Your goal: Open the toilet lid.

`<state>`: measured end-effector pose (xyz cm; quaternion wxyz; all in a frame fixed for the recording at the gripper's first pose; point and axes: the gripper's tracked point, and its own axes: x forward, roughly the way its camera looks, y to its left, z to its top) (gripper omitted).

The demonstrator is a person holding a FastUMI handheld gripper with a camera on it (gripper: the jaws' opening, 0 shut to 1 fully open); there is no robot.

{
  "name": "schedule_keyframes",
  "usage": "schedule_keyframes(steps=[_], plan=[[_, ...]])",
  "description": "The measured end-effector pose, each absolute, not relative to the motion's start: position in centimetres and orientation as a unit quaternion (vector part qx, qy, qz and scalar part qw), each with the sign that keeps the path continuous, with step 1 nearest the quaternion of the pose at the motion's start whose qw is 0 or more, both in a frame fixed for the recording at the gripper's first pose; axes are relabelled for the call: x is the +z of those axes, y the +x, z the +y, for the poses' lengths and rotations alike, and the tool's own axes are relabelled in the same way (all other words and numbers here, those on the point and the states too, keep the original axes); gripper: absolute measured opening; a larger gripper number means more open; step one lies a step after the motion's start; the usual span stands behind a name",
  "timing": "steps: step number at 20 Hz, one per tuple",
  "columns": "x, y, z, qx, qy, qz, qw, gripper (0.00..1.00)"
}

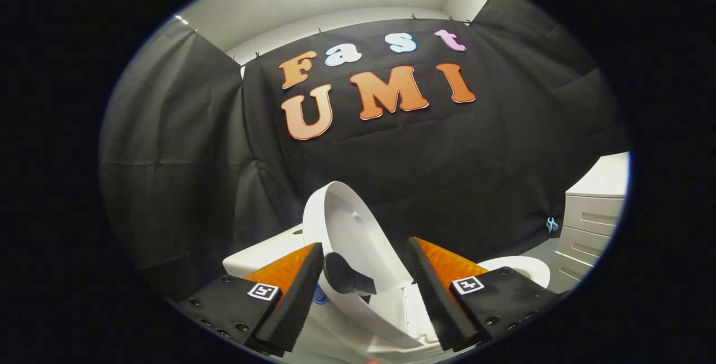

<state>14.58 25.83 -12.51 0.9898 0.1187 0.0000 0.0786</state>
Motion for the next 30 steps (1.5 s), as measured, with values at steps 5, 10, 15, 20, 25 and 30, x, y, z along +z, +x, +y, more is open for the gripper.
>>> schedule_keyframes(steps=[5,10,15,20,25,30], plan=[[-11.4,13.9,25.0,0.087,0.108,0.008,0.99,0.98],[-6.5,12.0,20.1,0.073,0.091,-0.016,0.993,0.99],[-2.4,9.7,12.8,0.036,0.076,-0.033,0.996,0.97],[0.7,6.5,7.2,0.013,0.051,-0.031,0.998,0.97],[2.7,2.9,2.9,-0.009,0.022,-0.033,0.999,0.98],[3.2,0.7,0.9,-0.02,0.023,-0.035,0.999,0.98]])
